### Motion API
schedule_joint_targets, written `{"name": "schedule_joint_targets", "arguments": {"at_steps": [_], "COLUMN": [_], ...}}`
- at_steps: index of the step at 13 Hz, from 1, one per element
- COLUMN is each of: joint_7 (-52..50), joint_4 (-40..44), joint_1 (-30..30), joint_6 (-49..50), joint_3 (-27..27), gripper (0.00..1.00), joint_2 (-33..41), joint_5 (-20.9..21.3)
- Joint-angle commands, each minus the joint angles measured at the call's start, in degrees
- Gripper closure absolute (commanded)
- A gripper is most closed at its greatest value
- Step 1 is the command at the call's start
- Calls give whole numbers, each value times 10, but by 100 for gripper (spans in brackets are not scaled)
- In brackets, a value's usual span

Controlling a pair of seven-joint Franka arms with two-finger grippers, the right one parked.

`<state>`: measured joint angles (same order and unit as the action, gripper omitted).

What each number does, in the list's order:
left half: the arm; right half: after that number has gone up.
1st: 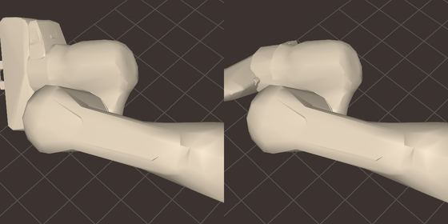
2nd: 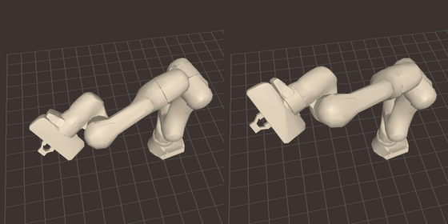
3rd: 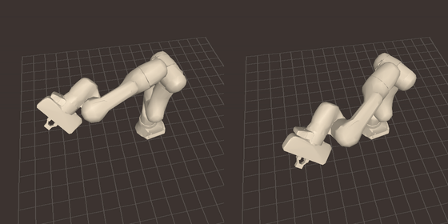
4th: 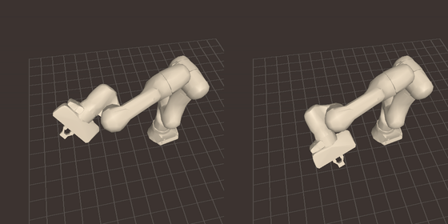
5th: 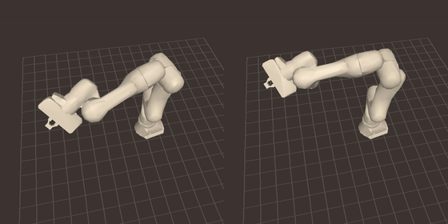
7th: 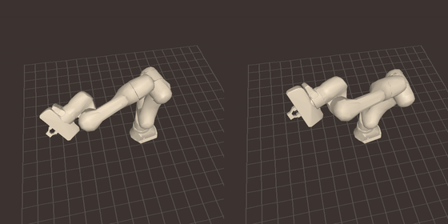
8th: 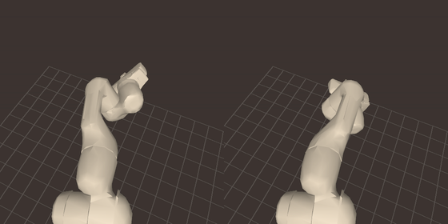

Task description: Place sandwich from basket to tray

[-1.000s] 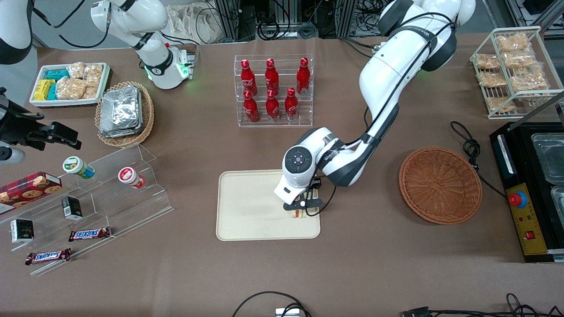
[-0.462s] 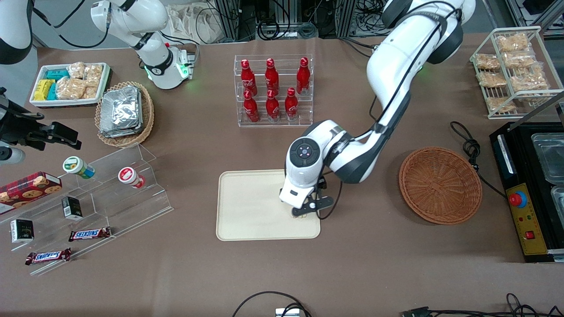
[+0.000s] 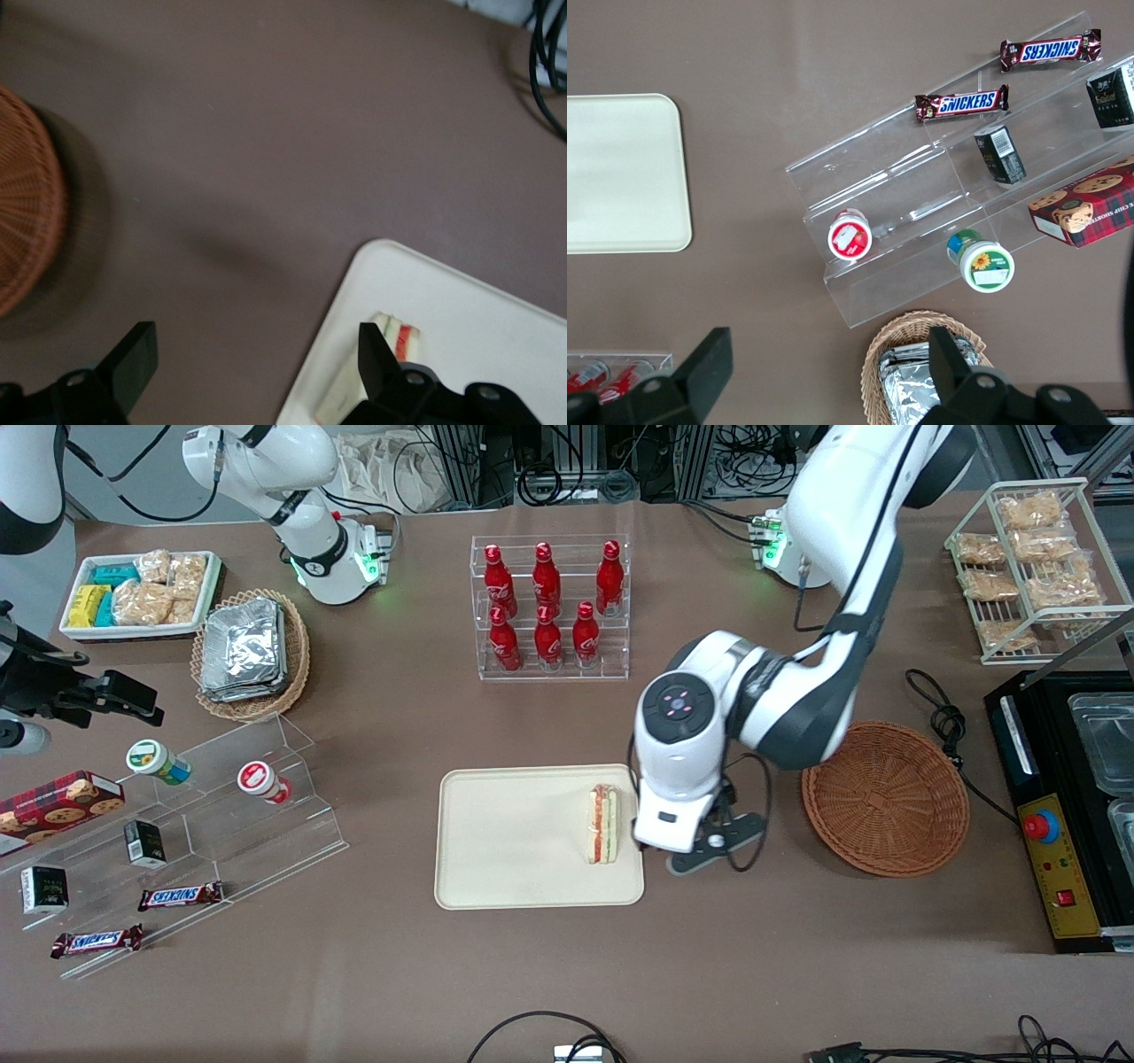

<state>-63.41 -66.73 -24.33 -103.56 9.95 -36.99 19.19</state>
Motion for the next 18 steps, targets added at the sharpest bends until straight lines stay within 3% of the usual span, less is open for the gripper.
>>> {"name": "schedule_joint_targets", "arguments": {"at_steps": [1,5,8,11,18], "joint_7": [37,180,268,330,425], "joint_4": [-14,-18,-32,-46,-52], "joint_1": [-3,-5,-4,-4,-2], "joint_6": [48,81,110,115,131], "joint_3": [-36,-139,-182,-231,-271], "gripper": [0,0,0,0,0], "joint_2": [48,95,125,150,181], "joint_5": [1,-88,-94,-132,-135]}}
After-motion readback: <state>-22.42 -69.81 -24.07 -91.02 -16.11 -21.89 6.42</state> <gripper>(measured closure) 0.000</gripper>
